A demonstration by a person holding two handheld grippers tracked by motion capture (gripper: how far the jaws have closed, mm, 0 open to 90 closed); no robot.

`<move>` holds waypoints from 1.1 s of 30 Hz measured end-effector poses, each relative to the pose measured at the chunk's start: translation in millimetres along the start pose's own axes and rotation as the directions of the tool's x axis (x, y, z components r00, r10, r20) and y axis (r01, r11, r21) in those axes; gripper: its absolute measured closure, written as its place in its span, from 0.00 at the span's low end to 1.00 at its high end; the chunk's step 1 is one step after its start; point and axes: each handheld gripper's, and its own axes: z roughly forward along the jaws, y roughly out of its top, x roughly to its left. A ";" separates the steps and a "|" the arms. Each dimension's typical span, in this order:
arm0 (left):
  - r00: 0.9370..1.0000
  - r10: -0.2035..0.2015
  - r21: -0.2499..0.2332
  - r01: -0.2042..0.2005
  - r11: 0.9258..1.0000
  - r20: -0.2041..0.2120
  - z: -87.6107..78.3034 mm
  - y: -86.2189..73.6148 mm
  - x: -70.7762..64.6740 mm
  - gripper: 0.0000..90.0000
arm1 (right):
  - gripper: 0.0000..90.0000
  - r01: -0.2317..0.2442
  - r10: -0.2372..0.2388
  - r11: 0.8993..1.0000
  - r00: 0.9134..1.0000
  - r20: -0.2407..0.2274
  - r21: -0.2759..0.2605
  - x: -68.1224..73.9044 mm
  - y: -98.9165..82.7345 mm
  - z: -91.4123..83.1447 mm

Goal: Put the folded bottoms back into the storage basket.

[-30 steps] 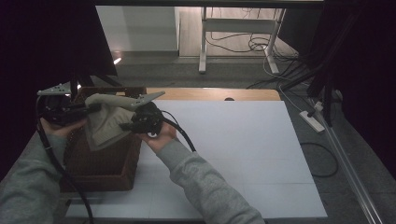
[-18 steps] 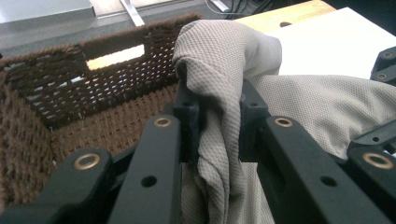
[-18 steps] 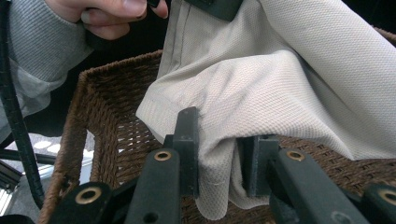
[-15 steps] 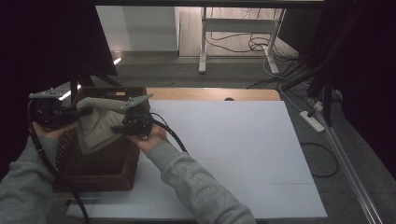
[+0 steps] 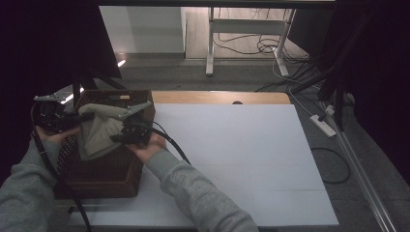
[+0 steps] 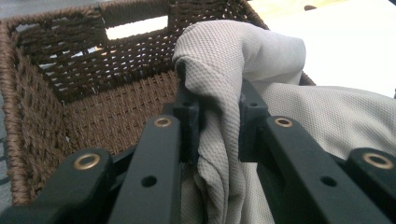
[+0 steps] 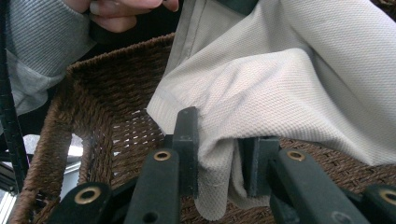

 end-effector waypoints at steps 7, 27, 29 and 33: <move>1.000 -0.008 0.017 0.008 1.000 -0.002 7.0 0.4 4.9 0.83 | 0.77 -0.012 0.012 1.000 1.000 0.008 0.002 -1.0 -2.1 5.7; 0.998 -0.024 0.046 0.027 0.999 -0.052 16.5 -2.8 12.1 0.79 | 0.58 0.000 0.000 1.000 1.000 0.015 0.017 3.2 -4.2 18.0; 0.994 -0.033 0.062 0.039 0.997 -0.104 20.4 -2.2 13.6 0.55 | 0.38 0.028 -0.030 0.999 0.996 0.080 0.031 5.4 -4.5 19.9; 0.993 -0.055 0.068 0.062 0.996 -0.108 21.3 -2.7 14.4 0.34 | 0.26 0.037 -0.043 0.998 0.991 0.123 0.052 4.8 -6.8 17.4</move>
